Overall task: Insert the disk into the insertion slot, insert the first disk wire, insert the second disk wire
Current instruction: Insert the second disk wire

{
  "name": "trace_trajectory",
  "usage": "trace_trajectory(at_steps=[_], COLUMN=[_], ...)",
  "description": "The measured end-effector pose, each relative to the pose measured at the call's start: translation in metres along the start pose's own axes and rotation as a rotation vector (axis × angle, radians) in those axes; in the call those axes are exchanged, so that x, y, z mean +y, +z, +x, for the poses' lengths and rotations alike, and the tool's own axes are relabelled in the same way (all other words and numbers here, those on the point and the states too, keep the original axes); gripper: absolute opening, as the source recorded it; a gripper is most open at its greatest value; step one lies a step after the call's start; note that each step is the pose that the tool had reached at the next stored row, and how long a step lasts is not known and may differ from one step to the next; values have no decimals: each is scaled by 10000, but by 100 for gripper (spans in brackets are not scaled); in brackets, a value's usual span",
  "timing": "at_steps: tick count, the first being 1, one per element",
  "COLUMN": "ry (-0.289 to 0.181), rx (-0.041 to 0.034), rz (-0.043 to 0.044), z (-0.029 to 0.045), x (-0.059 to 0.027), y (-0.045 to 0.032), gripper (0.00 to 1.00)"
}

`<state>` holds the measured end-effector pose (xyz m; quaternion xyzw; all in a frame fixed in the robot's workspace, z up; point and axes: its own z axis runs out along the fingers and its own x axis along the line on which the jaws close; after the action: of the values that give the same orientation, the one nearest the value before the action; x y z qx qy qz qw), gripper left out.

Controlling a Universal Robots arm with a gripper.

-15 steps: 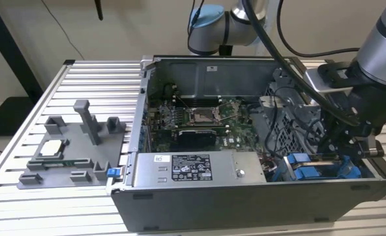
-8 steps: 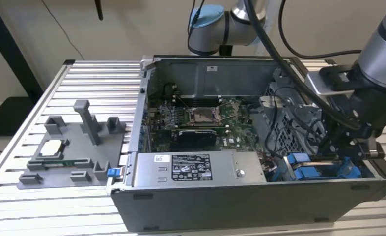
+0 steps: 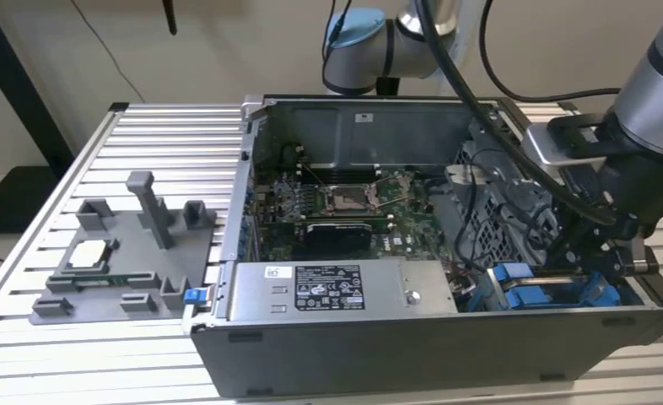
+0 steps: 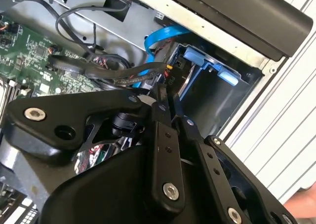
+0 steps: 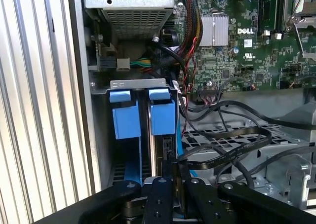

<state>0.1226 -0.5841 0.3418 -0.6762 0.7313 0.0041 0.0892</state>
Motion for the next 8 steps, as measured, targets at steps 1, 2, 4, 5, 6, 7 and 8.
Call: trace_trajectory(at_steps=[1, 2, 4, 5, 6, 7, 8], ry=[10, 17, 25, 27, 28, 29, 29], rx=[1, 2, 5, 6, 6, 4, 5], rz=[1, 2, 4, 4, 5, 5, 5], z=[1, 2, 2, 3, 3, 4, 4], x=[1, 1, 2, 2, 2, 3, 3], y=[5, 8, 14, 16, 19, 23, 26], gripper=[0, 0, 0, 0, 0, 0, 0])
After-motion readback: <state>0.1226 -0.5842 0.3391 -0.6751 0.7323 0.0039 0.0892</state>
